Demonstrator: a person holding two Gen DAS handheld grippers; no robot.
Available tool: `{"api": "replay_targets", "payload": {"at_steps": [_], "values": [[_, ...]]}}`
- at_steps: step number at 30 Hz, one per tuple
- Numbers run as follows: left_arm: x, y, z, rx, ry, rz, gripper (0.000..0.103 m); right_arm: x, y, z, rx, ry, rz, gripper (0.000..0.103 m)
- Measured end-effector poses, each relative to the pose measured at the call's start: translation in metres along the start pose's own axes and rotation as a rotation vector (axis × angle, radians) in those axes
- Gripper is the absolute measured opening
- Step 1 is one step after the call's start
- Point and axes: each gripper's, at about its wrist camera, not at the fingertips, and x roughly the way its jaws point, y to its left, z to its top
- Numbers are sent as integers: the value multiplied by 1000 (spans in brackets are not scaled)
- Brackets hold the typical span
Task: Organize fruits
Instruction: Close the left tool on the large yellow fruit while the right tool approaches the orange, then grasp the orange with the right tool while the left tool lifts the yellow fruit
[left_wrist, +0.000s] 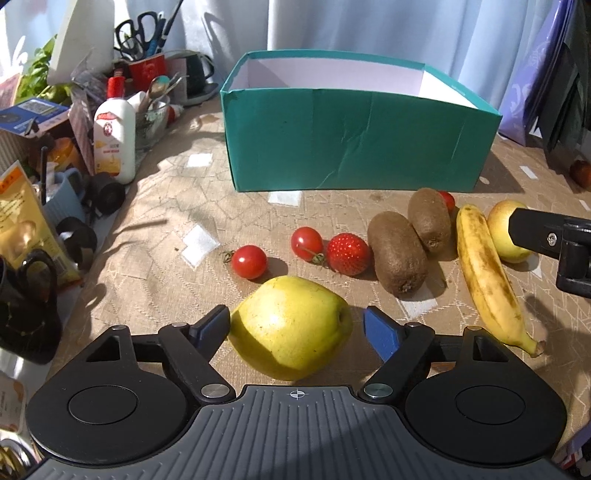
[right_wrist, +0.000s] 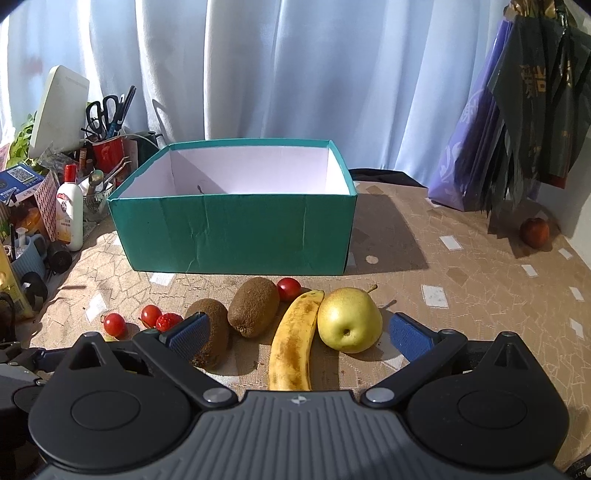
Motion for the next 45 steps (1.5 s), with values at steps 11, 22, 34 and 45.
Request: {"api": "replay_targets", "payload": {"at_steps": [11, 22, 34, 45], "values": [[9, -4, 3, 15, -12, 71, 73, 14, -5, -5, 0, 61, -15, 103], [23, 10, 2, -42, 76, 44, 72, 15, -6, 0, -8, 53, -17, 103], [14, 8, 2, -36, 52, 24, 72, 8, -17, -4, 10, 62, 25, 103], [2, 6, 12, -31, 22, 42, 72, -13, -12, -18, -47, 74, 116, 92]]}}
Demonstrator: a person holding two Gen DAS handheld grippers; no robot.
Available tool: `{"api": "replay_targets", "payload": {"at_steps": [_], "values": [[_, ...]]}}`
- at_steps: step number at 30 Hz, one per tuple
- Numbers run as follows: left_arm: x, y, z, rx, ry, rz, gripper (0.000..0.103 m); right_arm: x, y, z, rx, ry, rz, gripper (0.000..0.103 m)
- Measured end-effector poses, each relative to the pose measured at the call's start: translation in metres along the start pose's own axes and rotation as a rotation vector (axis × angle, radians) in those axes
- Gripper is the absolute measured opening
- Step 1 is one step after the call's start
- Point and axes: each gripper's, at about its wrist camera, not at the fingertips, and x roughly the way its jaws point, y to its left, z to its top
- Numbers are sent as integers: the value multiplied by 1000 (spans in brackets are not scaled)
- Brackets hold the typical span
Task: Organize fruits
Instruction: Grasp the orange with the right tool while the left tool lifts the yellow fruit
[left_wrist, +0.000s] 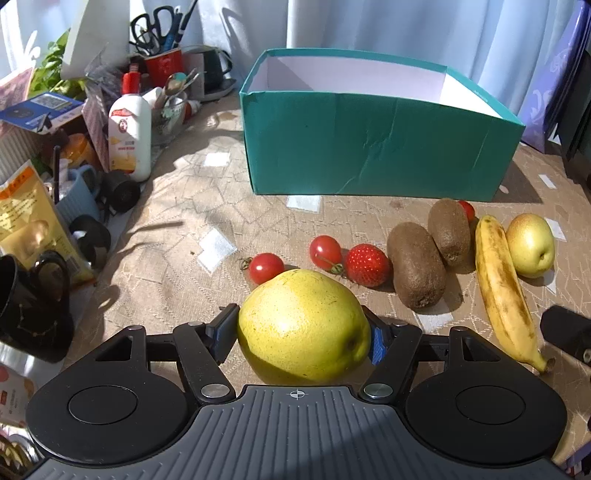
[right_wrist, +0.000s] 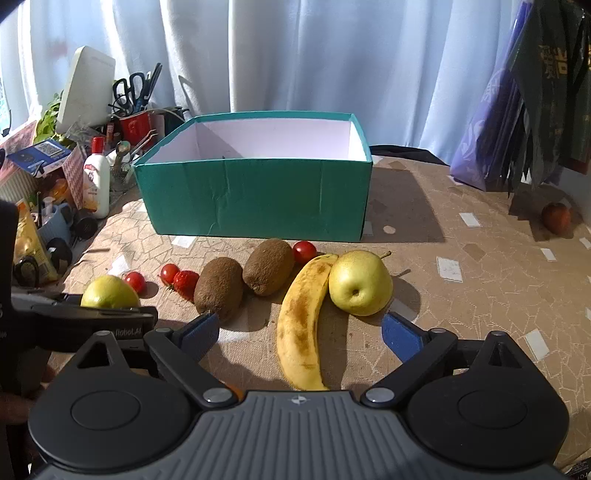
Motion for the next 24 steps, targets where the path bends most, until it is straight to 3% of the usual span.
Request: {"api": "replay_targets", "payload": {"at_steps": [8, 12, 16, 21, 24], "values": [[-8, 4, 4, -4, -16, 17, 72, 2, 16, -20, -81, 118, 171, 54], [-11, 5, 2, -6, -17, 8, 72, 12, 27, -30, -110, 173, 225, 54], [-14, 3, 1, -5, -19, 8, 72, 20, 32, -35, -130, 192, 227, 54], [-16, 2, 2, -9, -18, 10, 72, 28, 29, -36, -121, 210, 225, 41], [-17, 1, 3, -6, -18, 7, 72, 31, 26, -36, -124, 205, 233, 40]]}}
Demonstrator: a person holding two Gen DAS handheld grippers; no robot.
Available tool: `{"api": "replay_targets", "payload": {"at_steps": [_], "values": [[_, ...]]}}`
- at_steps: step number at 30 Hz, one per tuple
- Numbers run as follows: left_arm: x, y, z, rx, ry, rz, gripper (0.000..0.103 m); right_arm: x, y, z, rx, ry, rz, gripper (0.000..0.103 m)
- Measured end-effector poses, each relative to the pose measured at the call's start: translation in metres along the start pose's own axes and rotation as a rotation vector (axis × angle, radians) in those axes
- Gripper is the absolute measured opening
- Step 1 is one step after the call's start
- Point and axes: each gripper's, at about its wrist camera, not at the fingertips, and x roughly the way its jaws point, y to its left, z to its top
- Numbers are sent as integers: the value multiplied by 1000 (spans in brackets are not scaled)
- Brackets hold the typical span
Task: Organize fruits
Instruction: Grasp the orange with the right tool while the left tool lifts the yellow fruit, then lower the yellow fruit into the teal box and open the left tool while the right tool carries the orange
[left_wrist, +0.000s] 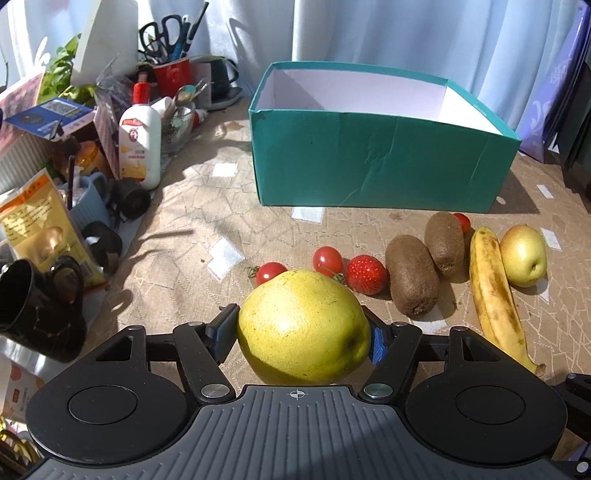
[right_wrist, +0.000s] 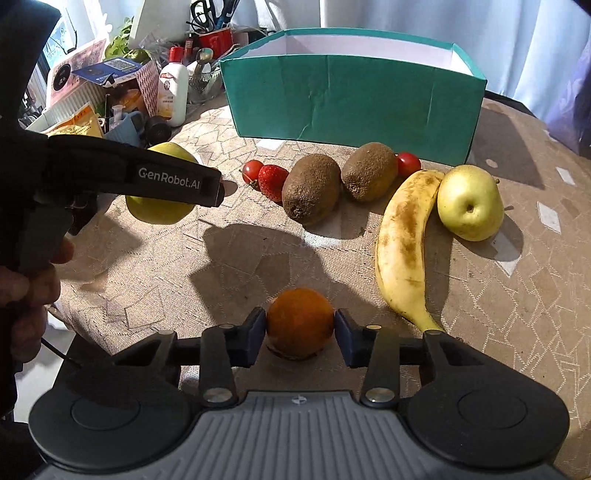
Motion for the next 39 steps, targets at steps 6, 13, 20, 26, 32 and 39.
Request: {"api": "replay_targets", "payload": {"at_steps": [6, 13, 20, 26, 32, 39], "values": [[-2, -8, 7, 19, -3, -4, 72, -1, -1, -1, -10, -16, -5, 39], [-8, -20, 40, 38, -40, -22, 72, -16, -10, 5, 21, -70, -25, 39], [-7, -31, 101, 50, -125, -19, 72, -29, -18, 11, 45, -127, -31, 39], [11, -35, 158, 35, -173, -3, 72, -35, -25, 13, 69, -156, -44, 39], [47, -39, 188, 28, -191, 49, 72, -38, -35, 15, 100, -174, -70, 39], [92, -38, 198, 12, -138, 45, 72, -43, -48, 13, 149, -193, -114, 39]]}}
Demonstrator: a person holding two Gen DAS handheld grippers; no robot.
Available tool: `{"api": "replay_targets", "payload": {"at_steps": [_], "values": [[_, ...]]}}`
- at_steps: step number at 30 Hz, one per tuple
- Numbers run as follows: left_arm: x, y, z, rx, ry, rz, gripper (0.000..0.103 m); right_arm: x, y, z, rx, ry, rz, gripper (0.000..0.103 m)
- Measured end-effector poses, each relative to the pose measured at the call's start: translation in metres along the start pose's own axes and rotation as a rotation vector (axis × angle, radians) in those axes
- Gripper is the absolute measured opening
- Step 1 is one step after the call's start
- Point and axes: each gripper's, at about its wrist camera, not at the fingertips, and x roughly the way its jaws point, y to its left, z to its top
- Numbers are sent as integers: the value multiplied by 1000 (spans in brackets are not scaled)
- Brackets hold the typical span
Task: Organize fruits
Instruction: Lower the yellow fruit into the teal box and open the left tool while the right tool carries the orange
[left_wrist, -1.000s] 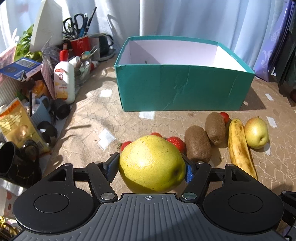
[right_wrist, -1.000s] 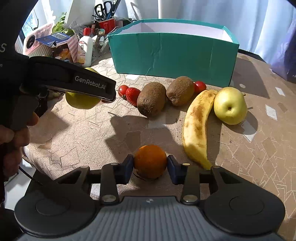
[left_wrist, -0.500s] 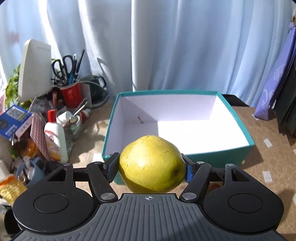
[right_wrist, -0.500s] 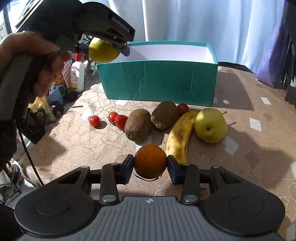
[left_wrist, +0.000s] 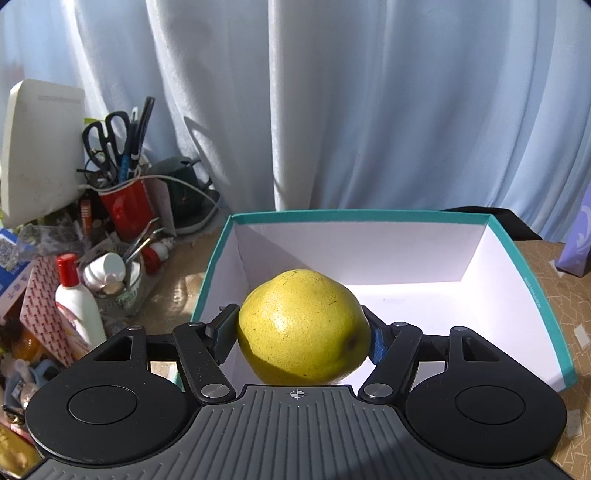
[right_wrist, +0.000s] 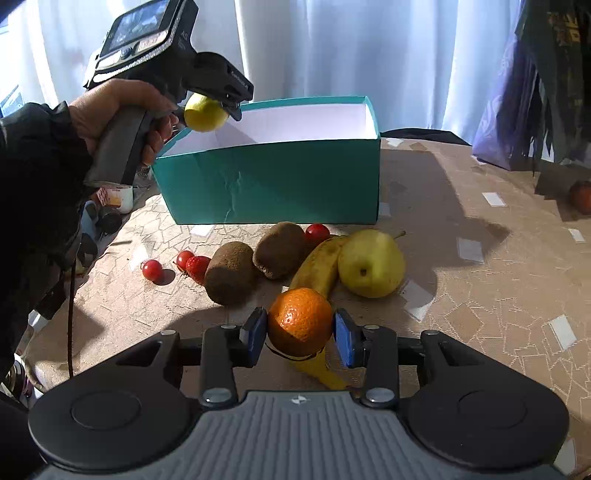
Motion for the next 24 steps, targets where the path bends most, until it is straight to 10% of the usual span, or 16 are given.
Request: {"api": "replay_targets", "payload": {"at_steps": [24], "values": [[68, -2, -15, -23, 187, 17, 72, 1, -21, 10, 59, -31, -46, 39]]}}
